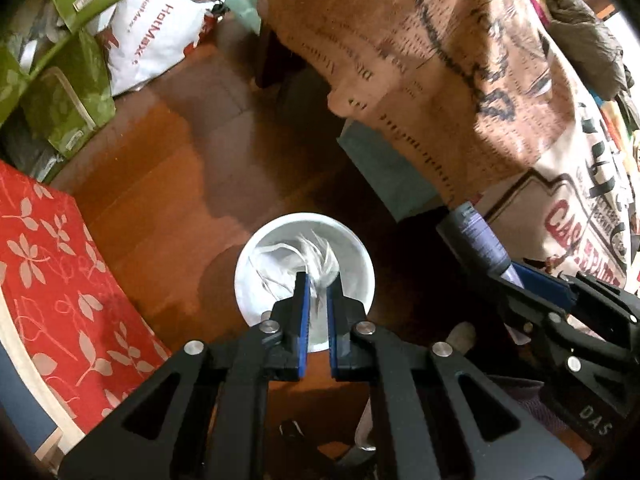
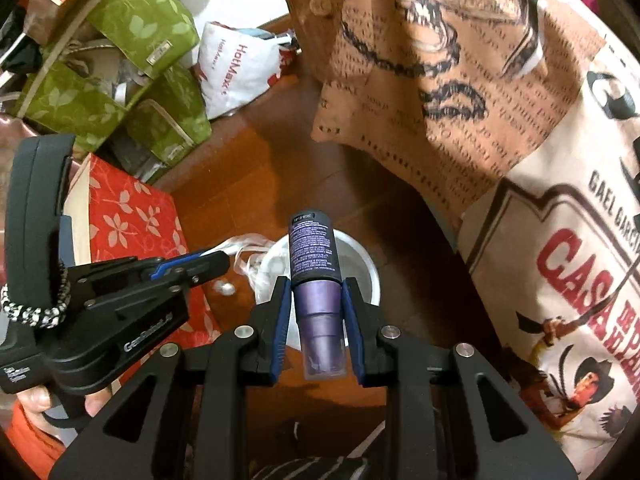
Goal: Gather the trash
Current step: 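Open the left tool to drop the earphones while the right tool releases the spray can into the bin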
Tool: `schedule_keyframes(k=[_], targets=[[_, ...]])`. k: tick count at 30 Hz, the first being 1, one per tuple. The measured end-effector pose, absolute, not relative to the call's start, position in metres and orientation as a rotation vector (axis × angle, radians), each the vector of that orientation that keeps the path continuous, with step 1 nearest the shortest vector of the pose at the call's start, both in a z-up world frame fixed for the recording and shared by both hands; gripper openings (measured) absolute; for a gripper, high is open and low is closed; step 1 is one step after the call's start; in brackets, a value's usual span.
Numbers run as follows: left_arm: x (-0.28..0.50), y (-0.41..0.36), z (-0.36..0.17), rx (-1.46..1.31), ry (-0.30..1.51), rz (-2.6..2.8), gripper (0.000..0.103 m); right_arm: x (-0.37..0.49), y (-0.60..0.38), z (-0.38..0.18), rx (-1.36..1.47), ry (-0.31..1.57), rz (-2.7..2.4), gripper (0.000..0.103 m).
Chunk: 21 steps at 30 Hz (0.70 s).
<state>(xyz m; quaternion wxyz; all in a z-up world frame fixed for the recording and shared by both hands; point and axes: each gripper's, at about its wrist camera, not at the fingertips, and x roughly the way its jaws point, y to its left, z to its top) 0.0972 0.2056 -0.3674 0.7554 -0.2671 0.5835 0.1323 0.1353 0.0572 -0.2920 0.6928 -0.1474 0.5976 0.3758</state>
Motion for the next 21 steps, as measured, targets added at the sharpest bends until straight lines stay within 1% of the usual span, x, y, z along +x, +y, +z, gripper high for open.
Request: schedule_keyframes(k=[4, 8, 12, 14, 16, 21], targets=[[0.102, 0.202, -0.378, -0.568, 1.312, 0.274, 0.005, 0.136, 0.06, -0.307, -0.335, 1.374, 0.839, 0.024], [0.102, 0.198, -0.375, -0.51, 1.324, 0.274, 0.006, 0.135, 0.063, -0.316, -0.335, 1.405, 0.854, 0.024], [0.097, 0.203, -0.371, -0.513, 1.315, 0.283, 0.012, 0.133, 0.066, -0.323, -0.31, 1.452, 0.904, 0.024], [0.093, 0.207, -0.369, -0.527, 1.306, 0.292, 0.013, 0.134, 0.066, -0.322, -0.285, 1.463, 0.922, 0.027], [0.088, 0.211, -0.366, -0.542, 1.298, 0.3, 0.014, 0.134, 0.066, -0.322, -0.282, 1.453, 0.918, 0.039], [0.08, 0.217, -0.356, -0.561, 1.271, 0.314, 0.014, 0.134, 0.063, -0.317, -0.296, 1.422, 0.898, 0.04]])
